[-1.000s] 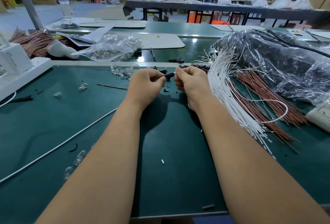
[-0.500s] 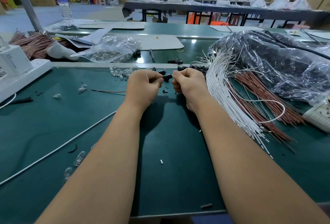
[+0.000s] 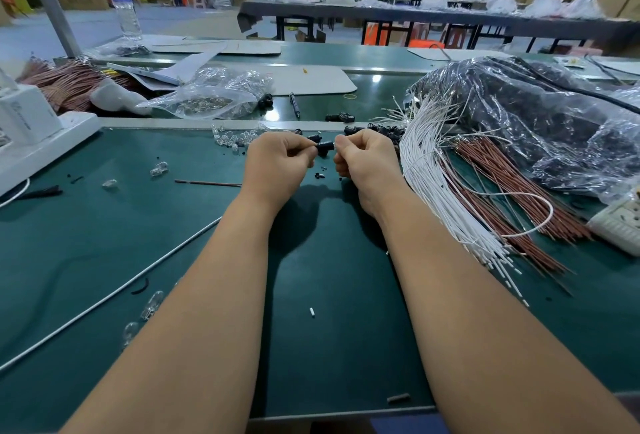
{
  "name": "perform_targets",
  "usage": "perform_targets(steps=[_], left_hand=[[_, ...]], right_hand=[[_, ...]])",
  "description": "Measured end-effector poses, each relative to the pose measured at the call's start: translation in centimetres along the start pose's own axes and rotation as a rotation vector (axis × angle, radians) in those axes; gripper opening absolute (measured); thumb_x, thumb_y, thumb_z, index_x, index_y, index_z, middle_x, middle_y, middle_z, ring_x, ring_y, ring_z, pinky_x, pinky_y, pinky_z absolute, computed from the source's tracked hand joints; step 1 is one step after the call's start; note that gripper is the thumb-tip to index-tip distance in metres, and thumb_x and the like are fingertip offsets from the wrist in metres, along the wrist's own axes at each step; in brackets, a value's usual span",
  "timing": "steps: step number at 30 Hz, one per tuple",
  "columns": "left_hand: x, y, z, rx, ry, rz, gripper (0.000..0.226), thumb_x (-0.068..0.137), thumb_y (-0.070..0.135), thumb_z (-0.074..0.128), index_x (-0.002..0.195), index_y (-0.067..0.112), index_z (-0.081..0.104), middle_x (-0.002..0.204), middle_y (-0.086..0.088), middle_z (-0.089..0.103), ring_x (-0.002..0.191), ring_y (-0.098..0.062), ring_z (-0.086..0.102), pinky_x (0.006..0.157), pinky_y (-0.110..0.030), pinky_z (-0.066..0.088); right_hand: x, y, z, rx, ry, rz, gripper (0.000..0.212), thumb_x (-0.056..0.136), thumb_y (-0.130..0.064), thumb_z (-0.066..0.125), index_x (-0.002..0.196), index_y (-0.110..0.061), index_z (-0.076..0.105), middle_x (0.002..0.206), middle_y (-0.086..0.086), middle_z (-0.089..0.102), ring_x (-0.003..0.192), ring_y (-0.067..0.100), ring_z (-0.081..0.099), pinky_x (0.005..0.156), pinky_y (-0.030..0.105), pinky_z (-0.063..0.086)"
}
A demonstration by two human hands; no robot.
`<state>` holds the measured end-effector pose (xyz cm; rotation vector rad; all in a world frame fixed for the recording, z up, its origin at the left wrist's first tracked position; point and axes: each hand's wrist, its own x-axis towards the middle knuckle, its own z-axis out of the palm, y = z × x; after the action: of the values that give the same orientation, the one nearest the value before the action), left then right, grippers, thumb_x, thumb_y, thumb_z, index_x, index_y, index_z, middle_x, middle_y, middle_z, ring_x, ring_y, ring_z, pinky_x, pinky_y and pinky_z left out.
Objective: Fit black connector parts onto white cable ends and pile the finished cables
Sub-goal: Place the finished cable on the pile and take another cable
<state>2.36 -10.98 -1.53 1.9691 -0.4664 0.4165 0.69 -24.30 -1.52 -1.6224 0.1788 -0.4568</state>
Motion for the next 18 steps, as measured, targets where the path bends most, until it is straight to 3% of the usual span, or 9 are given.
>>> perform_targets(steps=[4, 8, 11, 18], left_hand=[[-0.07, -0.06, -0.02, -0.003, -0.040, -0.023, 0.014, 0.086, 0.006, 0.065, 0.076, 0.003, 0.074, 0.051, 0.006, 0.055, 0.038, -0.002, 0.040, 0.043, -0.009, 0.028], [0.07, -0.05, -0.09, -0.056, -0.015, -0.044, 0.012, 0.087, 0.005, 0.065, 0.081, 0.006, 0.075, 0.060, 0.000, 0.062, 0.049, -0.004, 0.046, 0.049, -0.010, 0.036], [0.13, 0.04, -0.01, -0.014, -0.033, -0.025, 0.013, 0.086, 0.005, 0.065, 0.075, 0.005, 0.073, 0.056, -0.001, 0.057, 0.040, -0.001, 0.039, 0.045, -0.010, 0.030], [0.04, 0.19, 0.16, -0.016, -0.036, -0.029, 0.015, 0.086, 0.005, 0.065, 0.074, 0.001, 0.073, 0.054, -0.001, 0.056, 0.038, -0.001, 0.039, 0.044, -0.010, 0.029]], right_hand=[[0.12, 0.20, -0.10, 0.002, -0.002, -0.029, 0.024, 0.095, -0.011, 0.059, 0.071, -0.013, 0.054, 0.054, -0.004, 0.056, 0.047, 0.005, 0.050, 0.057, 0.024, 0.046], [0.16, 0.34, -0.06, -0.031, -0.032, -0.044, 0.024, 0.095, -0.011, 0.057, 0.072, -0.013, 0.053, 0.055, -0.005, 0.058, 0.048, 0.004, 0.052, 0.058, 0.024, 0.046], [0.20, 0.38, -0.05, -0.044, -0.026, -0.050, 0.024, 0.096, -0.012, 0.057, 0.072, -0.014, 0.053, 0.054, -0.006, 0.057, 0.047, 0.004, 0.050, 0.057, 0.025, 0.045], [0.23, 0.31, -0.01, -0.038, -0.008, -0.043, 0.022, 0.095, -0.015, 0.057, 0.073, -0.014, 0.053, 0.056, -0.005, 0.056, 0.050, 0.007, 0.050, 0.058, 0.026, 0.046]])
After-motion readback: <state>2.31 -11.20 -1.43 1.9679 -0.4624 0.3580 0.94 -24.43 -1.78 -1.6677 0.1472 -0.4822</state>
